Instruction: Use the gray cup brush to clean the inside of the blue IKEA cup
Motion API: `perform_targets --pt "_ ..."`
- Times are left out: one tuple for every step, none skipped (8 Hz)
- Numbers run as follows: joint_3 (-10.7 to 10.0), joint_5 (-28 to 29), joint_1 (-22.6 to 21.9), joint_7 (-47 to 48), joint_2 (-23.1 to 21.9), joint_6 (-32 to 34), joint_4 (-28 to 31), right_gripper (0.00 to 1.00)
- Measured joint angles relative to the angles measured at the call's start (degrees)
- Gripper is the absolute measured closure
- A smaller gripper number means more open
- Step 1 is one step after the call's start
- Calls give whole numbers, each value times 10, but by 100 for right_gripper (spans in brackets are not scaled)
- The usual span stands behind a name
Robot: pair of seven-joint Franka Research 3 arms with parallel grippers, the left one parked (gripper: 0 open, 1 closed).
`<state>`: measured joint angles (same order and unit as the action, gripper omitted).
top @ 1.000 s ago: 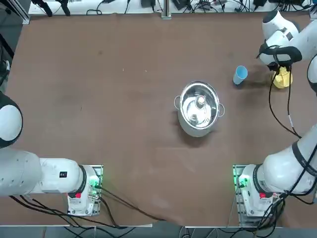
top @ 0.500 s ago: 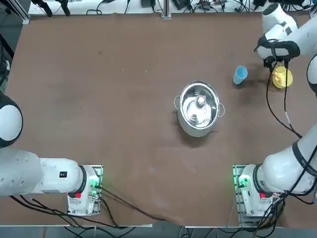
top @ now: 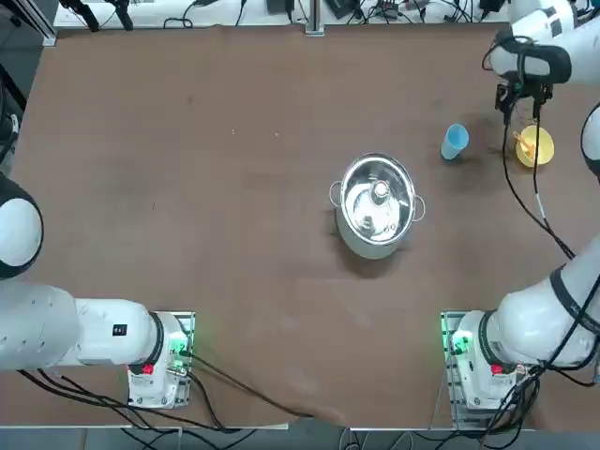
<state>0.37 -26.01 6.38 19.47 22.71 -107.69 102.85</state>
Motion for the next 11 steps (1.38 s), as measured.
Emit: perform_targets --pt "8 32 -1 -21 -17 22 -24 0" --pt "14 74 -2 -50 -35 55 -55 0" --pt "15 125 -3 -86 -52 92 -91 0" --pt "15 169 -2 -116 -68 125 -124 0" --pt "14 194 -1 -137 -87 145 -147 0" --pt "14 207 0 -155 -107 154 -157 0" --pt "14 216 0 -165 -131 161 -161 0" --pt "16 222 -1 -166 -154 169 -161 0" --pt "17 235 -2 -166 -176 178 -161 0" --pt "17 248 -2 -168 -196 190 -160 0" --pt "12 255 -7 -173 -212 198 -154 0"
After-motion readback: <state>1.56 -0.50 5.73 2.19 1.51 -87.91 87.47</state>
